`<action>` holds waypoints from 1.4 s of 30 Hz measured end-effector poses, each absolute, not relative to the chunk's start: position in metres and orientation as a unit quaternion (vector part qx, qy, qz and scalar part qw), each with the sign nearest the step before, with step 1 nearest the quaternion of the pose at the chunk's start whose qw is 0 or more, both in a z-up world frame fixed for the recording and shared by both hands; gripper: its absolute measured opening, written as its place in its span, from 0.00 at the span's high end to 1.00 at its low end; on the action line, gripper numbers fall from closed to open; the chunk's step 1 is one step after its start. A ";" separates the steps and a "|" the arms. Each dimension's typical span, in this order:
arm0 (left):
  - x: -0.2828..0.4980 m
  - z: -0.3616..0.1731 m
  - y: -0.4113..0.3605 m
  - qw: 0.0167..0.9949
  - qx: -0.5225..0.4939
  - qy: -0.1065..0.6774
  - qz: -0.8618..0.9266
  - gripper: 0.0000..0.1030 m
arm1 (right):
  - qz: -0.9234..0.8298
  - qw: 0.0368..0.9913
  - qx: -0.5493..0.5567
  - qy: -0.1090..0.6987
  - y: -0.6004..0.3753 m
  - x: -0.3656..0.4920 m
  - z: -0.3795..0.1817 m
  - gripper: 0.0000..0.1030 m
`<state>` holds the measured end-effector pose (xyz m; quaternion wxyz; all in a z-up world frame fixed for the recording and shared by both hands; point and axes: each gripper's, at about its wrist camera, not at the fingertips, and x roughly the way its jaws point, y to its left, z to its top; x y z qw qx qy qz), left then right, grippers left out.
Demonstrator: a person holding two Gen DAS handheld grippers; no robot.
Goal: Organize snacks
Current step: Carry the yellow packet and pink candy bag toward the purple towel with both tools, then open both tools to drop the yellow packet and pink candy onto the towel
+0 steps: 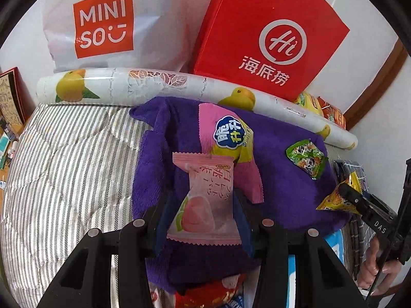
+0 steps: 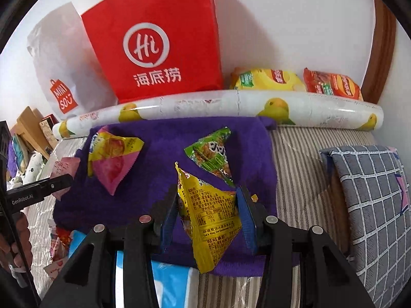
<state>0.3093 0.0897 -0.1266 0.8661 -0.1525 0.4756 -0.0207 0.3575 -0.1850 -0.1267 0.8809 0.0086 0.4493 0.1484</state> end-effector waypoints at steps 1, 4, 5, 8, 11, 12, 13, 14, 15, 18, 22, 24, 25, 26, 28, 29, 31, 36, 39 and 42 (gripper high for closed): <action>0.310 -0.127 0.090 0.866 -0.154 0.475 -0.021 0.58 | 0.149 0.879 0.010 0.452 -0.185 0.360 -0.129 0.57; 0.314 -0.131 0.090 0.863 -0.157 0.479 -0.019 0.58 | 0.148 0.877 0.011 0.457 -0.184 0.364 -0.134 0.57; 0.317 -0.132 0.090 0.863 -0.159 0.479 -0.019 0.58 | 0.148 0.877 0.010 0.458 -0.183 0.366 -0.136 0.57; 0.321 -0.136 0.091 0.861 -0.163 0.482 -0.017 0.58 | 0.148 0.876 0.007 0.459 -0.180 0.369 -0.141 0.57; 0.323 -0.140 0.092 0.859 -0.171 0.483 -0.018 0.58 | 0.146 0.877 0.004 0.459 -0.179 0.373 -0.142 0.57; 0.323 -0.142 0.093 0.857 -0.178 0.483 -0.018 0.58 | 0.145 0.876 0.004 0.459 -0.179 0.374 -0.142 0.57; 0.324 -0.143 0.093 0.856 -0.181 0.484 -0.018 0.58 | 0.145 0.876 0.004 0.459 -0.179 0.374 -0.142 0.57; 0.325 -0.145 0.094 0.854 -0.187 0.486 -0.021 0.58 | 0.146 0.876 0.003 0.459 -0.178 0.375 -0.142 0.57; 0.326 -0.147 0.094 0.852 -0.191 0.487 -0.023 0.58 | 0.146 0.877 0.002 0.459 -0.178 0.376 -0.142 0.57; 0.327 -0.151 0.094 0.847 -0.198 0.492 -0.026 0.58 | 0.146 0.877 -0.005 0.457 -0.176 0.379 -0.143 0.57; 0.328 -0.152 0.094 0.845 -0.200 0.494 -0.031 0.60 | 0.140 0.875 -0.018 0.463 -0.175 0.381 -0.147 0.56; 0.328 -0.151 0.093 0.845 -0.197 0.496 -0.033 0.60 | 0.140 0.872 -0.017 0.468 -0.178 0.381 -0.149 0.56; 0.327 -0.151 0.093 0.845 -0.197 0.497 -0.034 0.60 | 0.139 0.872 -0.017 0.469 -0.179 0.381 -0.150 0.56; 0.327 -0.150 0.094 0.844 -0.196 0.498 -0.036 0.60 | 0.135 0.872 -0.017 0.471 -0.180 0.381 -0.150 0.56; 0.327 -0.149 0.093 0.842 -0.193 0.503 -0.038 0.59 | 0.133 0.871 -0.019 0.472 -0.182 0.381 -0.151 0.56; 0.327 -0.149 0.093 0.840 -0.192 0.506 -0.040 0.58 | 0.132 0.870 -0.020 0.475 -0.183 0.381 -0.152 0.55; 0.326 -0.146 0.093 0.837 -0.189 0.512 -0.043 0.56 | 0.132 0.868 -0.024 0.478 -0.185 0.381 -0.153 0.51; 0.314 -0.132 0.086 0.844 -0.165 0.508 -0.046 0.41 | 0.119 0.871 -0.043 0.474 -0.188 0.375 -0.149 0.39; 0.306 -0.124 0.083 0.848 -0.155 0.504 -0.049 0.40 | 0.114 0.877 -0.038 0.464 -0.192 0.369 -0.141 0.34; 0.297 -0.116 0.085 0.849 -0.156 0.502 -0.052 0.40 | 0.111 0.880 -0.031 0.461 -0.196 0.363 -0.131 0.34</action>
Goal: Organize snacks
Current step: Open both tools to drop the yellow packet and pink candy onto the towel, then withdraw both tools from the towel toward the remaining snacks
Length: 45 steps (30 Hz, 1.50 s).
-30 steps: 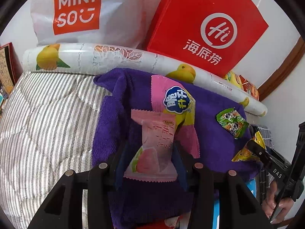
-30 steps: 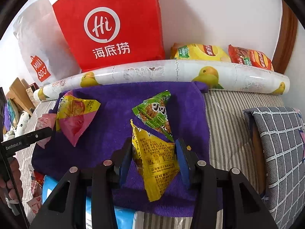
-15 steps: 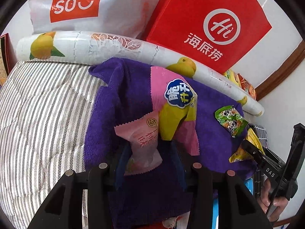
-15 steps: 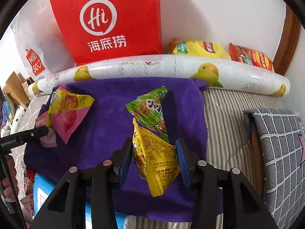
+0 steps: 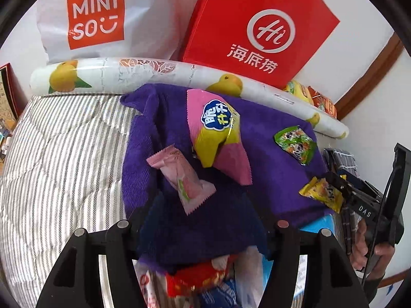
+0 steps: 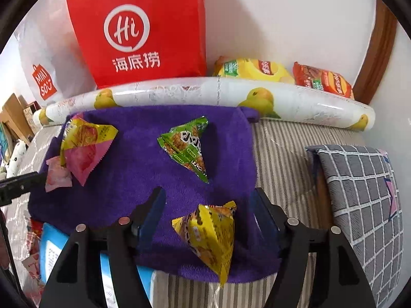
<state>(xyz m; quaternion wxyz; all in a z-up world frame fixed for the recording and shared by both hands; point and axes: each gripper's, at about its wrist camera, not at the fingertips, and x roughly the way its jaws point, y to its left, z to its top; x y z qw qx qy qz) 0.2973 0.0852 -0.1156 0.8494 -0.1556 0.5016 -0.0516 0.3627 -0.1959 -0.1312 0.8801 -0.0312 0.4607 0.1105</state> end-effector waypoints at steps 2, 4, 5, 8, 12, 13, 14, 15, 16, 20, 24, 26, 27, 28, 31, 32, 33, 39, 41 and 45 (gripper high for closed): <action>0.290 -0.111 0.087 0.851 -0.156 0.498 -0.052 0.40 | 0.107 0.884 -0.029 0.454 -0.198 0.356 -0.123 0.34; 0.281 -0.104 0.090 0.854 -0.157 0.493 -0.053 0.40 | 0.107 0.888 -0.026 0.447 -0.200 0.347 -0.113 0.34; 0.278 -0.102 0.090 0.855 -0.157 0.492 -0.052 0.40 | 0.108 0.890 -0.024 0.442 -0.200 0.342 -0.108 0.34; 0.263 -0.094 0.097 0.857 -0.155 0.488 -0.046 0.40 | 0.111 0.893 -0.014 0.437 -0.199 0.328 -0.098 0.34; 0.244 -0.087 0.105 0.860 -0.157 0.485 -0.040 0.40 | 0.124 0.891 -0.004 0.437 -0.192 0.308 -0.090 0.34; 0.240 -0.086 0.107 0.860 -0.158 0.484 -0.037 0.40 | 0.126 0.891 -0.003 0.436 -0.188 0.302 -0.089 0.34; 0.235 -0.084 0.109 0.861 -0.159 0.482 -0.035 0.40 | 0.126 0.891 -0.004 0.436 -0.186 0.297 -0.088 0.34; 0.228 -0.081 0.112 0.863 -0.159 0.479 -0.033 0.40 | 0.128 0.891 -0.004 0.436 -0.182 0.290 -0.087 0.34; 0.225 -0.080 0.112 0.863 -0.159 0.478 -0.032 0.40 | 0.129 0.891 -0.006 0.435 -0.179 0.284 -0.086 0.34; 0.206 -0.074 0.121 0.865 -0.163 0.474 -0.023 0.40 | 0.147 0.890 -0.003 0.431 -0.168 0.253 -0.082 0.34; 0.187 -0.071 0.128 0.866 -0.168 0.470 -0.020 0.40 | 0.165 0.884 -0.009 0.437 -0.159 0.224 -0.085 0.34; 0.178 -0.069 0.129 0.867 -0.167 0.469 -0.019 0.40 | 0.169 0.884 -0.015 0.435 -0.157 0.209 -0.090 0.34; 0.174 -0.069 0.129 0.867 -0.167 0.468 -0.020 0.40 | 0.171 0.883 -0.016 0.437 -0.157 0.203 -0.093 0.34; 0.169 -0.068 0.130 0.868 -0.167 0.467 -0.019 0.40 | 0.175 0.880 -0.016 0.441 -0.156 0.197 -0.098 0.34; 0.157 -0.065 0.131 0.869 -0.168 0.465 -0.017 0.40 | 0.186 0.869 -0.006 0.458 -0.155 0.184 -0.112 0.34; 0.154 -0.064 0.131 0.869 -0.169 0.464 -0.017 0.40 | 0.187 0.867 -0.006 0.463 -0.154 0.181 -0.115 0.34; 0.150 -0.064 0.132 0.869 -0.169 0.464 -0.016 0.40 | 0.187 0.863 -0.009 0.468 -0.152 0.177 -0.121 0.34; 0.136 -0.058 0.130 0.873 -0.164 0.459 -0.018 0.40 | 0.205 0.844 -0.013 0.495 -0.143 0.160 -0.150 0.34; 0.133 -0.057 0.130 0.873 -0.160 0.459 -0.017 0.40 | 0.221 0.837 -0.006 0.500 -0.140 0.155 -0.154 0.34; 0.127 -0.054 0.130 0.876 -0.159 0.456 -0.021 0.40 | 0.239 0.829 -0.013 0.506 -0.132 0.147 -0.158 0.30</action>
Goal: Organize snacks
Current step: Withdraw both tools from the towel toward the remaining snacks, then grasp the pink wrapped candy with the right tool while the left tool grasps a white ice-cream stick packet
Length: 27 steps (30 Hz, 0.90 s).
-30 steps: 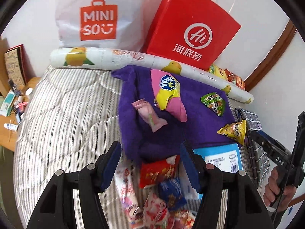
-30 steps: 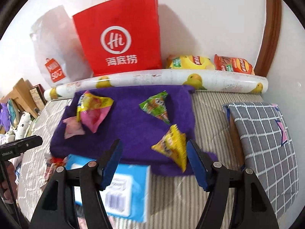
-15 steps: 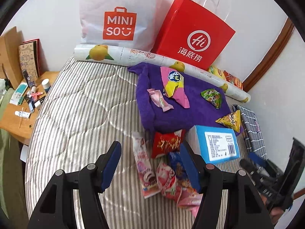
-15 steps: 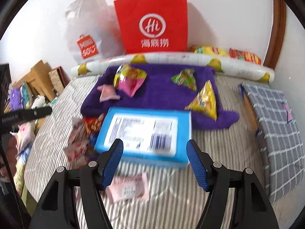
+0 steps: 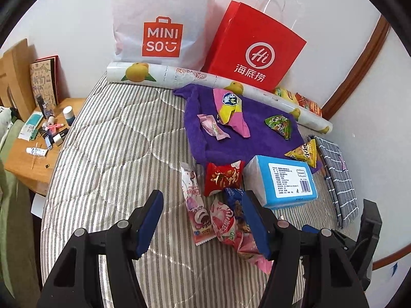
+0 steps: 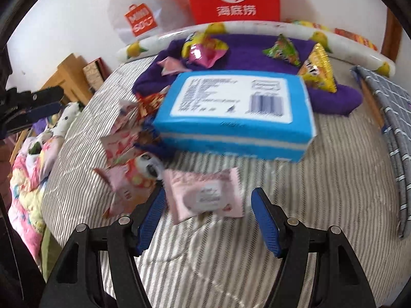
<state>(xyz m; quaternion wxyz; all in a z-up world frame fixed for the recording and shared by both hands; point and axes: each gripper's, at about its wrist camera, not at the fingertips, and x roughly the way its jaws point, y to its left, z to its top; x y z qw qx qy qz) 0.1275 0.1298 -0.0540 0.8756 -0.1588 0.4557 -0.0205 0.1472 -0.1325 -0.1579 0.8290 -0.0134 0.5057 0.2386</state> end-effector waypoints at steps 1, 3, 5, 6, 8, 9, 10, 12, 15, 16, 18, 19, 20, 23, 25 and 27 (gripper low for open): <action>0.126 -0.054 0.130 0.876 -0.160 0.455 -0.021 0.40 | 0.241 0.828 -0.017 0.505 -0.130 0.146 -0.159 0.29; 0.124 -0.054 0.131 0.876 -0.162 0.454 -0.023 0.40 | 0.245 0.827 -0.027 0.505 -0.127 0.144 -0.161 0.27; 0.122 -0.054 0.132 0.875 -0.164 0.454 -0.022 0.40 | 0.239 0.828 -0.041 0.506 -0.123 0.144 -0.165 0.27; 0.122 -0.055 0.133 0.875 -0.164 0.454 -0.022 0.40 | 0.235 0.829 -0.047 0.506 -0.122 0.144 -0.166 0.27; 0.121 -0.056 0.134 0.875 -0.165 0.455 -0.023 0.40 | 0.231 0.828 -0.058 0.507 -0.120 0.145 -0.170 0.27; 0.120 -0.056 0.135 0.874 -0.165 0.456 -0.023 0.40 | 0.230 0.829 -0.060 0.507 -0.119 0.145 -0.173 0.27; 0.120 -0.057 0.135 0.874 -0.164 0.457 -0.023 0.40 | 0.228 0.829 -0.062 0.507 -0.118 0.146 -0.175 0.27; 0.119 -0.059 0.136 0.874 -0.162 0.458 -0.022 0.40 | 0.224 0.828 -0.067 0.510 -0.117 0.148 -0.179 0.27; 0.119 -0.062 0.139 0.872 -0.162 0.461 -0.022 0.40 | 0.217 0.829 -0.076 0.510 -0.114 0.149 -0.185 0.27; 0.119 -0.062 0.140 0.872 -0.162 0.462 -0.021 0.40 | 0.215 0.829 -0.078 0.510 -0.113 0.149 -0.187 0.27; 0.119 -0.064 0.141 0.871 -0.163 0.463 -0.020 0.40 | 0.212 0.830 -0.077 0.511 -0.111 0.151 -0.189 0.27; 0.119 -0.065 0.142 0.870 -0.163 0.464 -0.020 0.40 | 0.211 0.831 -0.077 0.509 -0.111 0.152 -0.190 0.27; 0.120 -0.066 0.143 0.870 -0.163 0.465 -0.019 0.40 | 0.210 0.833 -0.078 0.506 -0.110 0.152 -0.191 0.27; 0.121 -0.068 0.145 0.869 -0.165 0.466 -0.019 0.40 | 0.206 0.836 -0.086 0.501 -0.108 0.154 -0.191 0.28; 0.121 -0.069 0.145 0.869 -0.164 0.467 -0.019 0.40 | 0.205 0.838 -0.093 0.497 -0.107 0.155 -0.192 0.33; 0.122 -0.070 0.146 0.868 -0.162 0.469 -0.019 0.40 | 0.205 0.840 -0.099 0.493 -0.106 0.155 -0.191 0.37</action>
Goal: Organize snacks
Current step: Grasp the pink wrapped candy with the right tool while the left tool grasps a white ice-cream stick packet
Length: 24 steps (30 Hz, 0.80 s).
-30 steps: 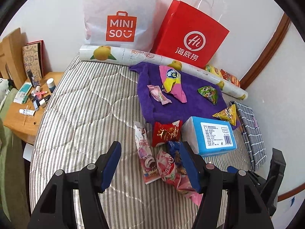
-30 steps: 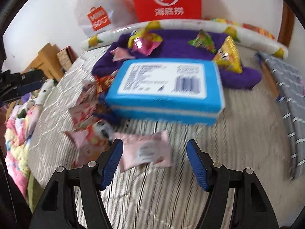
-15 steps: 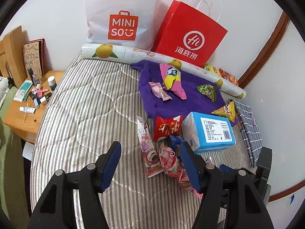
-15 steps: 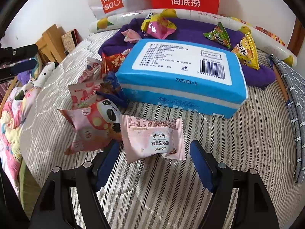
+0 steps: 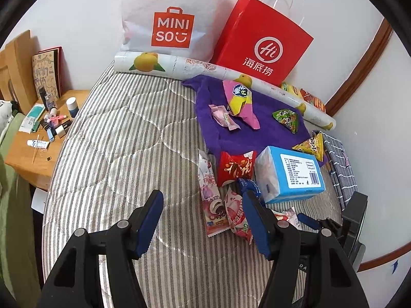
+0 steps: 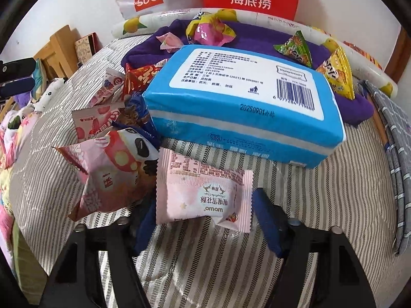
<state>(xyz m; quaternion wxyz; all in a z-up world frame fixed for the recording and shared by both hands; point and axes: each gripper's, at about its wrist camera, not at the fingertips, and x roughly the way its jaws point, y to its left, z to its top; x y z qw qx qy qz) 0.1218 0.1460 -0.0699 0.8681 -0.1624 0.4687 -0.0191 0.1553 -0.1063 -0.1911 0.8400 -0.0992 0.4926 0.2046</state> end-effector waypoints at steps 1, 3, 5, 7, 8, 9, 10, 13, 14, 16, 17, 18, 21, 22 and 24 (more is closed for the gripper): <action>0.122 -0.071 0.147 0.868 -0.162 0.469 -0.019 0.40 | 0.206 0.840 -0.099 0.491 -0.107 0.155 -0.191 0.37; 0.122 -0.072 0.148 0.867 -0.162 0.470 -0.019 0.40 | 0.211 0.840 -0.098 0.489 -0.108 0.155 -0.190 0.49; 0.123 -0.073 0.149 0.867 -0.163 0.471 -0.017 0.40 | 0.216 0.841 -0.101 0.486 -0.109 0.154 -0.187 0.51; 0.123 -0.074 0.149 0.866 -0.164 0.472 -0.017 0.40 | 0.217 0.841 -0.102 0.485 -0.110 0.152 -0.186 0.52; 0.123 -0.074 0.149 0.866 -0.164 0.472 -0.017 0.40 | 0.217 0.842 -0.103 0.483 -0.111 0.151 -0.185 0.53; 0.123 -0.074 0.149 0.866 -0.164 0.472 -0.017 0.40 | 0.217 0.842 -0.103 0.482 -0.113 0.150 -0.184 0.53; 0.123 -0.074 0.150 0.866 -0.164 0.472 -0.018 0.40 | 0.217 0.843 -0.101 0.481 -0.114 0.150 -0.184 0.53; 0.124 -0.076 0.149 0.865 -0.162 0.473 -0.019 0.40 | 0.215 0.846 -0.090 0.479 -0.121 0.147 -0.180 0.53; 0.124 -0.077 0.148 0.865 -0.162 0.474 -0.020 0.40 | 0.215 0.847 -0.089 0.478 -0.122 0.147 -0.179 0.53; 0.125 -0.079 0.145 0.864 -0.160 0.476 -0.021 0.40 | 0.212 0.851 -0.086 0.473 -0.127 0.145 -0.175 0.53; 0.125 -0.081 0.143 0.863 -0.159 0.478 -0.022 0.40 | 0.209 0.854 -0.083 0.470 -0.130 0.144 -0.172 0.53; 0.126 -0.083 0.140 0.862 -0.157 0.481 -0.022 0.40 | 0.207 0.856 -0.080 0.467 -0.133 0.144 -0.170 0.53; 0.129 -0.090 0.133 0.858 -0.152 0.490 -0.027 0.40 | 0.200 0.861 -0.067 0.463 -0.144 0.143 -0.166 0.53; 0.130 -0.093 0.131 0.857 -0.151 0.492 -0.028 0.40 | 0.197 0.862 -0.062 0.463 -0.147 0.144 -0.165 0.53; 0.134 -0.097 0.126 0.855 -0.150 0.496 -0.031 0.40 | 0.189 0.865 -0.052 0.462 -0.155 0.145 -0.164 0.53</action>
